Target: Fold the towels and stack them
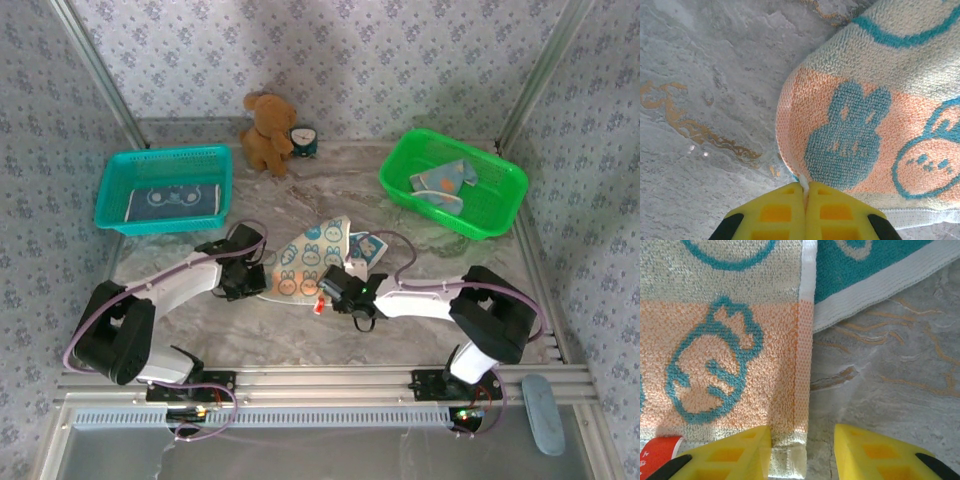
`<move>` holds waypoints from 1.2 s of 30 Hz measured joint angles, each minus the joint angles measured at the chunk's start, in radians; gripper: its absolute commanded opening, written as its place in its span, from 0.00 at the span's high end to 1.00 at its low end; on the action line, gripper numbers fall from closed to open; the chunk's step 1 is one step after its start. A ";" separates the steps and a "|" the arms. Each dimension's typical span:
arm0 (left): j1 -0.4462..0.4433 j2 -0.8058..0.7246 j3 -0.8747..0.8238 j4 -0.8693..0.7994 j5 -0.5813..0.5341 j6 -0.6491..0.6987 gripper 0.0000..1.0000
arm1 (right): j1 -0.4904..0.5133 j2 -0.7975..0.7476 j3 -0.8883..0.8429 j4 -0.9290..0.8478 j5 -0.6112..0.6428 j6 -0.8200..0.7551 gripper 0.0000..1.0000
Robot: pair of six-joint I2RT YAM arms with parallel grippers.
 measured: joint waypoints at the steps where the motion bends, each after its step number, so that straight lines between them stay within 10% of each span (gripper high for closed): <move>1: 0.000 0.000 0.000 0.000 0.000 0.000 1.00 | 0.002 0.003 0.005 -0.004 0.002 0.000 0.60; 32: -0.005 0.000 0.000 0.001 0.000 -0.001 1.00 | 0.064 0.008 0.019 -0.010 0.017 0.051 0.60; 36: -0.006 0.000 0.000 0.002 0.001 -0.001 1.00 | 0.074 0.010 0.011 -0.014 0.027 0.063 0.84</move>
